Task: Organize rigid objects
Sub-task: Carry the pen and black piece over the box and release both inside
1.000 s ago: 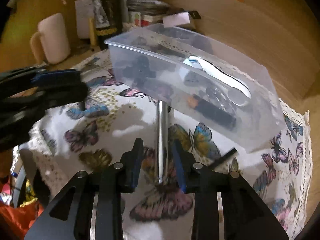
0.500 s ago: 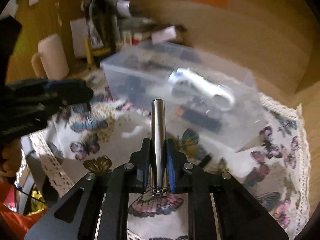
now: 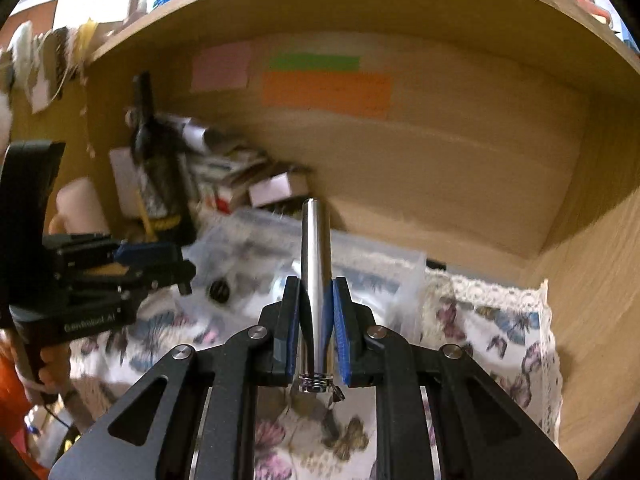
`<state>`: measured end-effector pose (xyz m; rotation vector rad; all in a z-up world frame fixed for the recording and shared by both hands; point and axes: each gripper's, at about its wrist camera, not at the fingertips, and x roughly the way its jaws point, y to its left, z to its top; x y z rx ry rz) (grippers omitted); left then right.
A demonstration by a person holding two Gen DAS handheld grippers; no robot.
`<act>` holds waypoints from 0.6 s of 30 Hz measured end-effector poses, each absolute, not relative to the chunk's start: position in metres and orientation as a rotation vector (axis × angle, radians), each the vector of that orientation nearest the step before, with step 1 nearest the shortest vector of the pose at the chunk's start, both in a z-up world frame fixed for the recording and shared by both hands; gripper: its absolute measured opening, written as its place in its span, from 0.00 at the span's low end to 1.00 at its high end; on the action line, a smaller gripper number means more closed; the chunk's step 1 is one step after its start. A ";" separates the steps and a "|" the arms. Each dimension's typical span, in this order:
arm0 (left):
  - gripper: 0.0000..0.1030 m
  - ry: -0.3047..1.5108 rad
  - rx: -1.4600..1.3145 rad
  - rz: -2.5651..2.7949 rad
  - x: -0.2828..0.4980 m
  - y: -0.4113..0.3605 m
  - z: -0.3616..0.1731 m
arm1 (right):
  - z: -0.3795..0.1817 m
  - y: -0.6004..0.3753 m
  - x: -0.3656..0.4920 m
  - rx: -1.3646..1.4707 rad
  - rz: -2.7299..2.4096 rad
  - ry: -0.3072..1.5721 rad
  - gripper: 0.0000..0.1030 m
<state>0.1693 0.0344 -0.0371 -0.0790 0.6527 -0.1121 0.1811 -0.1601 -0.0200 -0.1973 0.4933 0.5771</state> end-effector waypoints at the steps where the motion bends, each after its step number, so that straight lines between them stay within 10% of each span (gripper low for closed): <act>1: 0.32 0.654 -0.081 -0.113 0.174 0.035 -0.035 | -0.017 -0.158 0.188 -0.186 0.577 0.489 0.14; 18: 0.32 0.758 -0.065 -0.112 0.241 0.031 -0.071 | -0.064 -0.125 0.261 -0.211 0.586 0.657 0.14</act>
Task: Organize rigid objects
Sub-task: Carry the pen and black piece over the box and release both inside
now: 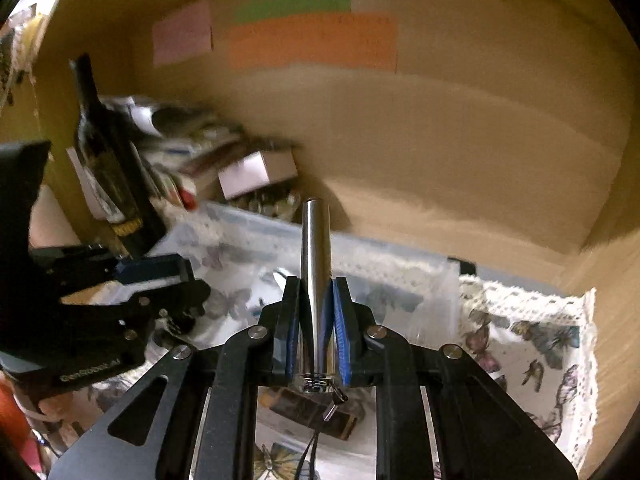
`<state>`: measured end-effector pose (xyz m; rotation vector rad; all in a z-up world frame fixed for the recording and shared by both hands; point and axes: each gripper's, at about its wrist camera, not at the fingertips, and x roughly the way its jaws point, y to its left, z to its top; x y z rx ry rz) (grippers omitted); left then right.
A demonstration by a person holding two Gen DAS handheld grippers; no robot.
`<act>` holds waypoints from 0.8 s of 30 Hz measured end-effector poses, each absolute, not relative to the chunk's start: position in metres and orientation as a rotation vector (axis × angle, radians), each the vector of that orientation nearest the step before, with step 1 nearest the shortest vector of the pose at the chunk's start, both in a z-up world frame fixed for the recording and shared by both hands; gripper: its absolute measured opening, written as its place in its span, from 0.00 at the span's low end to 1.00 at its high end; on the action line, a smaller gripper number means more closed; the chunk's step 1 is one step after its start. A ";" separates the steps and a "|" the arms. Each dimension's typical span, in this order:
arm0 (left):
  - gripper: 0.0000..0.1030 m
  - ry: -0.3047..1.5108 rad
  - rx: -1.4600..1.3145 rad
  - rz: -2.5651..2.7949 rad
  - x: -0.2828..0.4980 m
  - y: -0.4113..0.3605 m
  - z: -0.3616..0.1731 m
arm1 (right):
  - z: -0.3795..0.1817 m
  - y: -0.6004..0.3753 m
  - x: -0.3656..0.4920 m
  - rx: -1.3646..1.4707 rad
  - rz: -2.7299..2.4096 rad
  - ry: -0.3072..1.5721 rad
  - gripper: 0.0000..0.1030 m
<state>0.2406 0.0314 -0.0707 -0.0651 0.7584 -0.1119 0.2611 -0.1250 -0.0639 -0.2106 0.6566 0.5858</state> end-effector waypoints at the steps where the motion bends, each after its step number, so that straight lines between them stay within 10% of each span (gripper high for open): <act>1: 0.32 0.765 -0.065 -0.113 0.242 0.032 -0.073 | -0.070 -0.124 0.265 -0.215 0.588 0.676 0.14; 18: 0.32 0.812 -0.002 -0.124 0.256 0.021 -0.094 | -0.106 -0.108 0.282 -0.292 0.598 0.808 0.14; 24: 0.33 0.771 0.010 -0.119 0.245 0.021 -0.081 | -0.090 -0.114 0.273 -0.291 0.571 0.752 0.29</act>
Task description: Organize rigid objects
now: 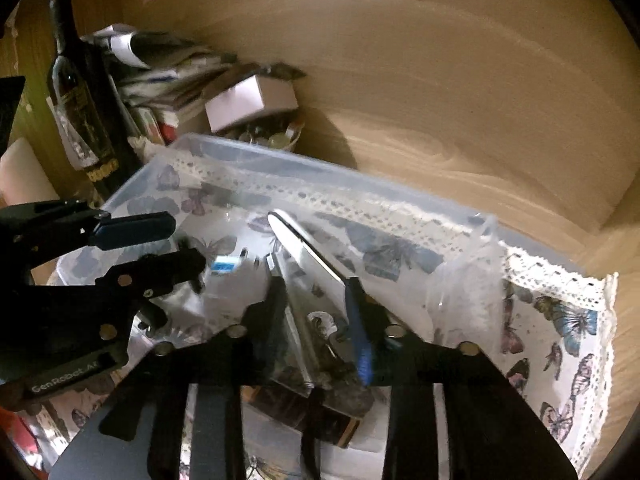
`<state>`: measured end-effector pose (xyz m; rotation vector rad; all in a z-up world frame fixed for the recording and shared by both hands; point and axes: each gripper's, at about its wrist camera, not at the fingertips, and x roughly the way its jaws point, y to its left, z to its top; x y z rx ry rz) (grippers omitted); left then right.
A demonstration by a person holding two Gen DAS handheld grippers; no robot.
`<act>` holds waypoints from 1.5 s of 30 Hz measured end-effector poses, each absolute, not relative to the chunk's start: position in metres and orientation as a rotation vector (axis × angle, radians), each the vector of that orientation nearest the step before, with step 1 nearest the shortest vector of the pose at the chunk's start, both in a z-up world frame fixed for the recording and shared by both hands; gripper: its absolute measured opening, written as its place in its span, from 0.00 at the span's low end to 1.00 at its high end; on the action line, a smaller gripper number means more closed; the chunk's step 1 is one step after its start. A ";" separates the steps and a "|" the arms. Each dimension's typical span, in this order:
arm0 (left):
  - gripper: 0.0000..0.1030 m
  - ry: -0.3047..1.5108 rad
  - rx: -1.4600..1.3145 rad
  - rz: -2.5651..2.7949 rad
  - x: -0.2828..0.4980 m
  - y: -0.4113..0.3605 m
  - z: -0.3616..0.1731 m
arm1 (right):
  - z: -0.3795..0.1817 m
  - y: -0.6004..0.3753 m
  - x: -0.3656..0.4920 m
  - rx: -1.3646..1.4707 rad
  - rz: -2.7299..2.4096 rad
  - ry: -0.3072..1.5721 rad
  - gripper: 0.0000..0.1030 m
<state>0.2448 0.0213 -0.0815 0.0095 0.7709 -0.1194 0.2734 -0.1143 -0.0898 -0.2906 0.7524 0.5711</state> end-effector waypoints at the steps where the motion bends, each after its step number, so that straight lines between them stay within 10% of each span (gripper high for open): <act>1: 0.33 0.759 0.009 -0.119 0.241 0.022 -0.077 | -0.086 -0.117 0.270 -0.287 0.568 0.743 0.29; 29: 0.97 0.296 0.002 -0.079 0.064 0.004 -0.004 | -0.015 -0.193 0.085 -0.100 0.432 0.263 0.99; 45: 1.00 0.248 -0.017 -0.066 0.031 -0.002 -0.008 | -0.020 -0.195 0.053 -0.069 0.424 0.227 1.00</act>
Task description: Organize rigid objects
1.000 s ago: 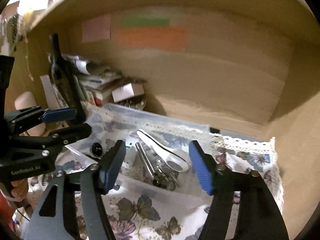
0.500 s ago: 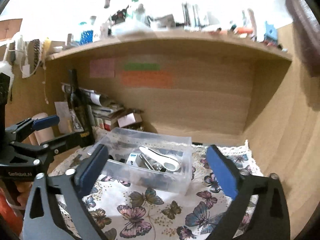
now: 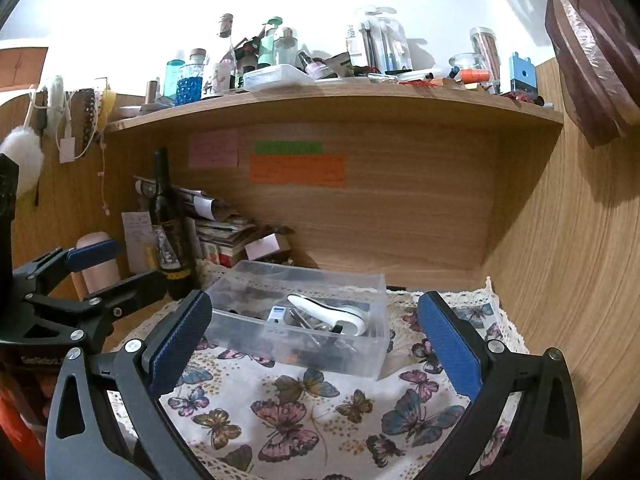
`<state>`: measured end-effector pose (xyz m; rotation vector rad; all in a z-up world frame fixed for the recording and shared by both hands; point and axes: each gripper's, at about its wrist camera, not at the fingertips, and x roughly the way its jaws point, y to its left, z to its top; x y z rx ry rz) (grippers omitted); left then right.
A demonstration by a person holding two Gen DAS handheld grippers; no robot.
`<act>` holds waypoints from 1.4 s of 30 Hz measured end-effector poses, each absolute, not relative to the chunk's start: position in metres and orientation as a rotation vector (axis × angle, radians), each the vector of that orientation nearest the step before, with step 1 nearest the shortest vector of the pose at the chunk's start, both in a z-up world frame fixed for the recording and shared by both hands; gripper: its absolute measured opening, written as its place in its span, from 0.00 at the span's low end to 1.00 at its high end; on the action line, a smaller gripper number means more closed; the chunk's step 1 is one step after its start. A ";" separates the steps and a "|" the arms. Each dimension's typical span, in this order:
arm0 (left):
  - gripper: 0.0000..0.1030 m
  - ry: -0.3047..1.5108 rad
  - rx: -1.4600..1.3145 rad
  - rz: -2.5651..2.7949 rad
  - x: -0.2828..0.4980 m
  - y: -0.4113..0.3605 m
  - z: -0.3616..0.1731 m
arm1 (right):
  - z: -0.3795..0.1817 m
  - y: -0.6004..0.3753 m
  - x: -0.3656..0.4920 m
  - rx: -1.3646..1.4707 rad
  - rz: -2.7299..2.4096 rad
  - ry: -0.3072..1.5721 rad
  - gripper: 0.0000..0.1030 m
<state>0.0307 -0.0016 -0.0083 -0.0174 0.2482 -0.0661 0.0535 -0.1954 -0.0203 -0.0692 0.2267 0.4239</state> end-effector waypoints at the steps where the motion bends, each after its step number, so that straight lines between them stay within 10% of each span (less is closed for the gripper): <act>1: 1.00 0.249 -0.018 -0.065 0.031 -0.002 -0.008 | -0.020 -0.195 0.053 -0.069 0.422 0.226 1.00; 42: 1.00 0.285 -0.058 -0.067 0.043 0.007 -0.016 | -0.021 -0.191 0.060 -0.032 0.415 0.243 1.00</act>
